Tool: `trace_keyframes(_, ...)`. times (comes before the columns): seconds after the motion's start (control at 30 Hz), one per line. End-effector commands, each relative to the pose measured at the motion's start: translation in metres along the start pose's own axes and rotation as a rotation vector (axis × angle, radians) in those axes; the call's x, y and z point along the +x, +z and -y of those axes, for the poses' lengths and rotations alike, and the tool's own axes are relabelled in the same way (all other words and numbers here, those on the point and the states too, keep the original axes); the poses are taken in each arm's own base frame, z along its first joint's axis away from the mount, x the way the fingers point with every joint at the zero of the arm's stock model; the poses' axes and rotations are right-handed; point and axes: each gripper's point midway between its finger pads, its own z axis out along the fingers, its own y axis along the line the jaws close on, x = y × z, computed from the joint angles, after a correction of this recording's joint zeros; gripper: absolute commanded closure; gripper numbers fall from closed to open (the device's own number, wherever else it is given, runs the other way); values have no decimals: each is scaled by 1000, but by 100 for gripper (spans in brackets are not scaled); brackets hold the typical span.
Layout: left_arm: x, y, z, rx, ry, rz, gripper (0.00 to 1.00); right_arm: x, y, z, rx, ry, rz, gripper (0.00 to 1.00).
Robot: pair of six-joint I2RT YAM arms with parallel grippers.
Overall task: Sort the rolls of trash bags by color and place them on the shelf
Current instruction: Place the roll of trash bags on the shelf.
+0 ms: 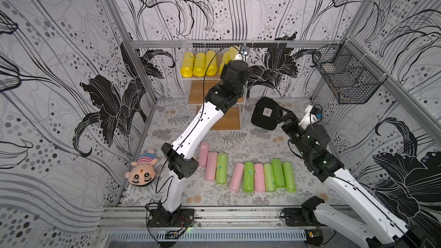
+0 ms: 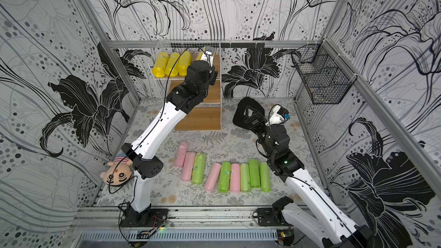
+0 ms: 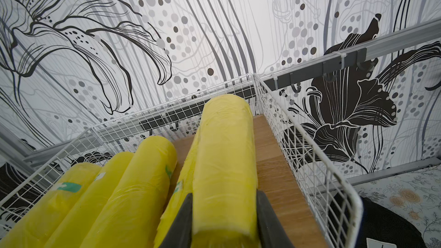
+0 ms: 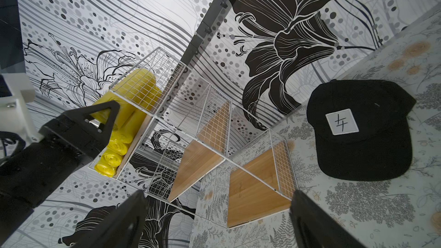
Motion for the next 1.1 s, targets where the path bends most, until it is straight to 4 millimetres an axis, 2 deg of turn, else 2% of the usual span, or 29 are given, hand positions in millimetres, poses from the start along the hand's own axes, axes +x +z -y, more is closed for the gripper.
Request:
trace_keyframes(0.0, -19, 3, -2, 2, -13, 69, 89, -4, -1, -3, -3, -12, 16, 4)
trace_keyframes(0.13, -13, 10, 3, -8, 32, 65, 83, -2, 0, 0, 4, -7, 9, 4)
trace_keyframes(0.5, -18, 7, 2, 19, 26, 77, 48, -1, 0, 2, 8, -9, 10, 4)
trace_keyframes(0.6, -22, 1, 1, 36, 14, 80, 39, 0, 0, 3, 11, -7, 9, 4)
trace_keyframes(0.87, -31, -24, 0, 79, -20, 94, 27, 0, -1, 6, 19, -8, 9, 4)
trace_keyframes(1.07, -32, -45, 3, 94, -18, 94, 24, 2, -1, 7, 29, -24, -5, 4)
